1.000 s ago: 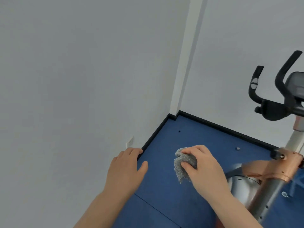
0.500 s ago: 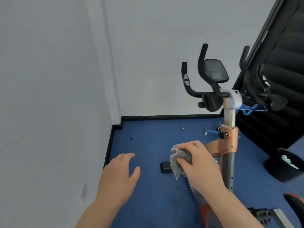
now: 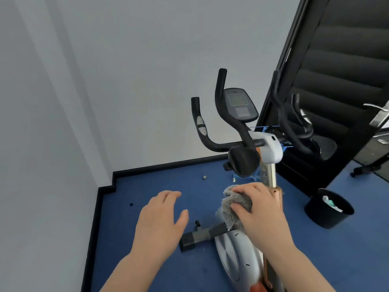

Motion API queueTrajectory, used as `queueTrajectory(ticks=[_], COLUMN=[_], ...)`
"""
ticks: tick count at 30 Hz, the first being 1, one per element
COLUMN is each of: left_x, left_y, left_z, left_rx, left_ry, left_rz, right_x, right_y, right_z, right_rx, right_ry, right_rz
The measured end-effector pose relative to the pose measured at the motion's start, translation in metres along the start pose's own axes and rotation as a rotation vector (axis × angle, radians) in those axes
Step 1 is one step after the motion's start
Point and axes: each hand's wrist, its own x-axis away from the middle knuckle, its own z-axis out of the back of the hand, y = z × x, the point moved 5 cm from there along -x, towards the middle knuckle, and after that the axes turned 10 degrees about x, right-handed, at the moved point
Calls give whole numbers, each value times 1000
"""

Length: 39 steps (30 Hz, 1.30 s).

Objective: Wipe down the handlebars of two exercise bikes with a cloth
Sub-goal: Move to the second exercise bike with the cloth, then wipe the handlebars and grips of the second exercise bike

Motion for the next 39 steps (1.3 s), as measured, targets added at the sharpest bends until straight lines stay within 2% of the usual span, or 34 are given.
queueTrajectory(ticks=[4, 12, 16, 18, 20, 22, 25, 29, 31, 35, 39], left_x=[-37, -144, -168, -167, -168, -171, -173, -171, -169, -162, -154], left_y=[-2, 20, 37, 43, 49, 56, 61, 60, 60, 58, 54], left_z=[-15, -25, -45, -61, -75, -86, -98, -110, -115, -120, -124], left_rx=[19, 80, 218, 354, 491, 565, 606, 602, 643, 722, 709], left_ry=[-86, -217, -266, -308, -321, -298, -249, -232, -236, -214, -156], left_rz=[-21, -236, -271, -218, -164, -154, -143, -96, -86, -40, 3], right_x=[-33, -81, -90, -98, -115, -134, -151, -142, -135, -157, -174], right_y=[9, 26, 43, 50, 53, 51, 53, 76, 84, 71, 67], right_z=[-5, -12, -7, 0, 5, -2, -24, -28, -23, -18, -35], right_rx=[-2, 43, 15, 62, 151, 278, 466, 525, 520, 310, 250], right_ry=[-25, 138, 266, 314, 348, 318, 209, 136, 137, 225, 109], right_rz=[-52, -247, -322, -318, -232, -56, 176, 386, 459, 455, 524])
